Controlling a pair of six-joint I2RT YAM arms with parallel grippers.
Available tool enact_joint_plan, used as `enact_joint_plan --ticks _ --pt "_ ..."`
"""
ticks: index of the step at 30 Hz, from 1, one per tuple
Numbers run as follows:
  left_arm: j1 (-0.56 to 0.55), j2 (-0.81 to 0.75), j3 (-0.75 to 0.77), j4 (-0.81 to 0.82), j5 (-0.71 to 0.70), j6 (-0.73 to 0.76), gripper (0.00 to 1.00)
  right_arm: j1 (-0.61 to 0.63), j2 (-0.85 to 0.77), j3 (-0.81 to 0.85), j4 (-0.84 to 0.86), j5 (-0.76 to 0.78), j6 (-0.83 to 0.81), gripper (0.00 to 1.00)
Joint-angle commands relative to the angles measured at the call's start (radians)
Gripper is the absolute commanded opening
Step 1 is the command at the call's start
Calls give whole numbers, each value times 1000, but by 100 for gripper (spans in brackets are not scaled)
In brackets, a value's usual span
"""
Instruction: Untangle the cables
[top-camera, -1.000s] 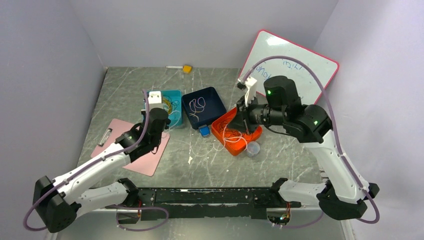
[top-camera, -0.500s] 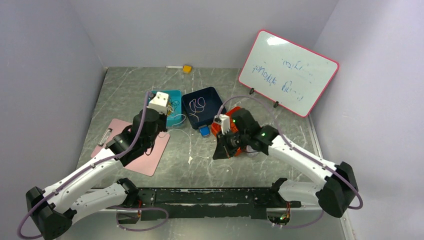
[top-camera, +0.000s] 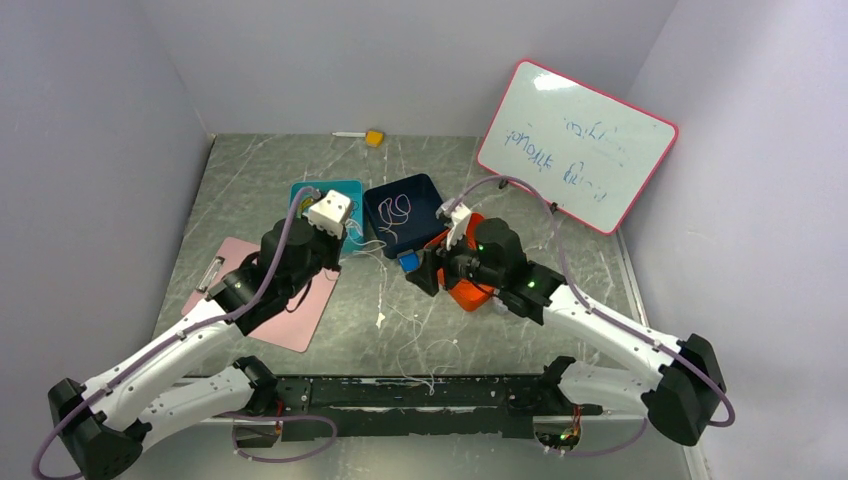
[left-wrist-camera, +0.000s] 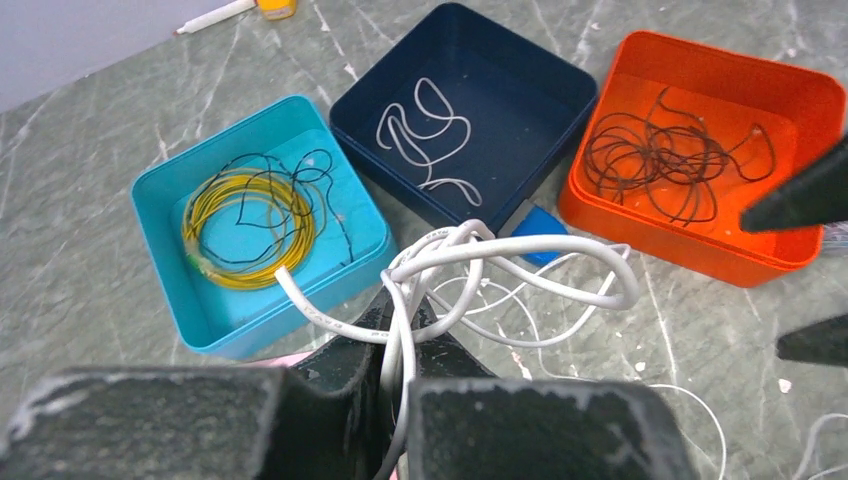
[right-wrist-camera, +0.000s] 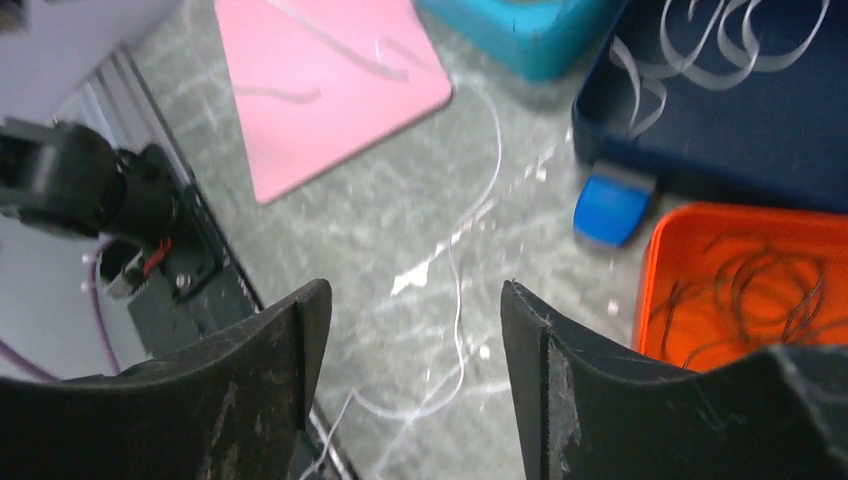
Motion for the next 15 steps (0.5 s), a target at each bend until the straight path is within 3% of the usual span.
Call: enact_joint_plan --ticks 1,7,15 --pt "7 -13 36 42 92 8 7 1 6 -47 347 45 -35 68" --pt "7 -5 51 34 118 -1 7 0 152 1 552 -62 -65 73" --pt "6 -25 43 32 129 -13 7 1 305 79 616 -99 -118 67"
